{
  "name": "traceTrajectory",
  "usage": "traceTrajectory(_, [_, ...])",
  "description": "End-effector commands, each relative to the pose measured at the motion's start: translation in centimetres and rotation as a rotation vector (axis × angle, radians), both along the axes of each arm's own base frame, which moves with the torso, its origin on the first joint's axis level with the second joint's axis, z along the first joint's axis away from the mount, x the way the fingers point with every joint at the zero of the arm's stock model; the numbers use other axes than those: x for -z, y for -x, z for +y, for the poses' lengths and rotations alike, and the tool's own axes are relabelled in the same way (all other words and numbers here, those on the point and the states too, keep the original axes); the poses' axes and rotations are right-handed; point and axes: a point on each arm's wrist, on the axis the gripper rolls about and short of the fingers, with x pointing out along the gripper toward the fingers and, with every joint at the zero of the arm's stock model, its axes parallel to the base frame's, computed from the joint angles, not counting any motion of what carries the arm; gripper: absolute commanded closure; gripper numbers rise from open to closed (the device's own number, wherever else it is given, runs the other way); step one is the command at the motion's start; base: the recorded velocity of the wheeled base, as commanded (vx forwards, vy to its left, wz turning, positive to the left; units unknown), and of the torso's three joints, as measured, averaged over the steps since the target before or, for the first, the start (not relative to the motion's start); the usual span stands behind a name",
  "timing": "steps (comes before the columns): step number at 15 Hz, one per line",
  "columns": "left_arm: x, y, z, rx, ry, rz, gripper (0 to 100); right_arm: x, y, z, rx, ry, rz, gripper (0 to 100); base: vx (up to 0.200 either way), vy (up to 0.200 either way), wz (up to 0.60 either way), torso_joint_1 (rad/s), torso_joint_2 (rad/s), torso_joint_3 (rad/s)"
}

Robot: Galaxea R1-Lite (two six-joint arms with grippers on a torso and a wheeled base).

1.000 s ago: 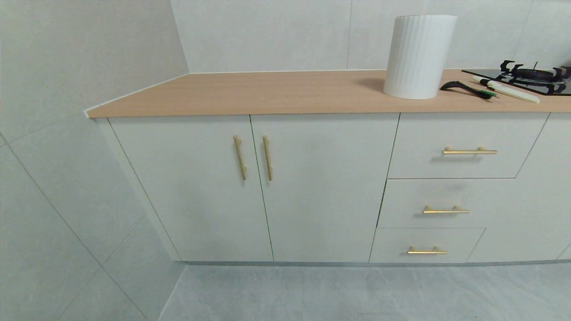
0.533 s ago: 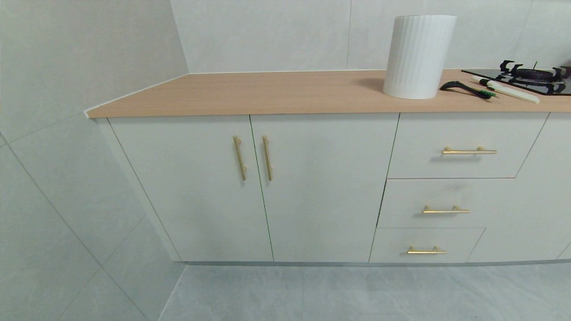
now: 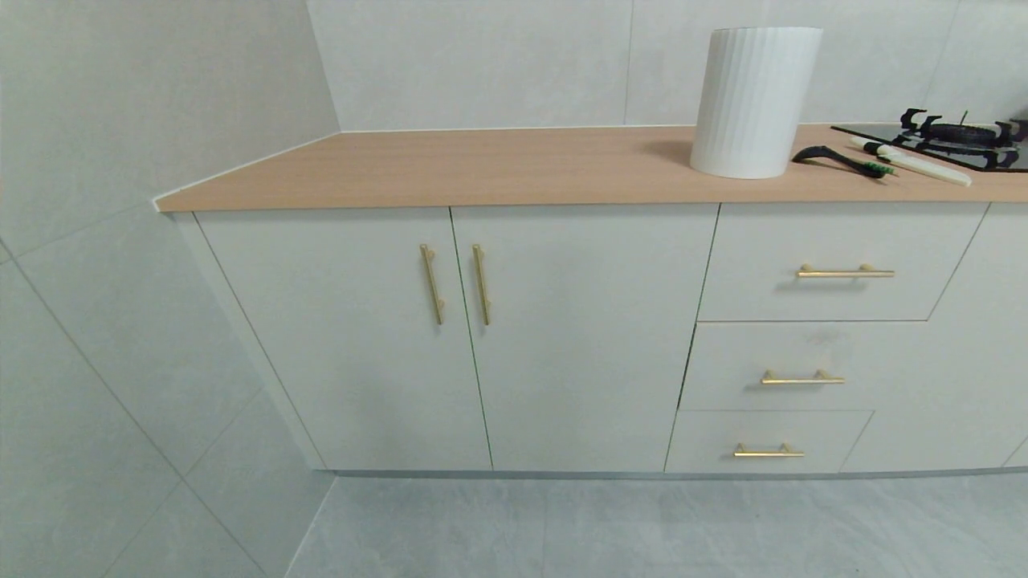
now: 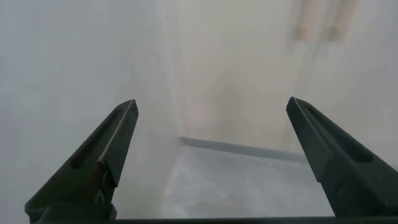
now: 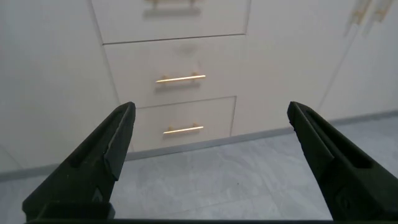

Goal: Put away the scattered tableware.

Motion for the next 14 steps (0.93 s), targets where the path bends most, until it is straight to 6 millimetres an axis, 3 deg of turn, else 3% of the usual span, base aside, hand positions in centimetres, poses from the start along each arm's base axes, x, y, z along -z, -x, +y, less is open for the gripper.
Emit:
traceTrajectory(1, [0.27, -0.09, -0.04, 0.019, -0.002, 0.009, 0, 0.14, -0.07, 0.0, -0.007, -0.004, 0.007, 0, 0.0, 0.0, 0.0, 0.0, 0.0, 0.0])
traceTrajectory(4, [0.8, -0.12, -0.37, 0.163, -0.06, 0.069, 0, 0.15, -0.06, 0.0, -0.009, -0.035, -0.001, 0, 0.0, 0.0, 0.0, 0.0, 0.0, 0.0])
traceTrajectory(10, [0.8, -0.14, -0.36, 0.16, -0.004, 0.061, 0, 0.04, -0.08, 0.07, -0.034, 0.08, 0.017, 0, 0.0, 0.0, 0.0, 0.0, 0.0, 0.0])
traceTrajectory(14, [0.8, -0.14, -0.36, 0.161, 0.013, 0.059, 0, 0.15, -0.09, 0.1, -0.054, -0.043, -0.001, 0, 0.0, 0.0, 0.0, 0.0, 0.0, 0.0])
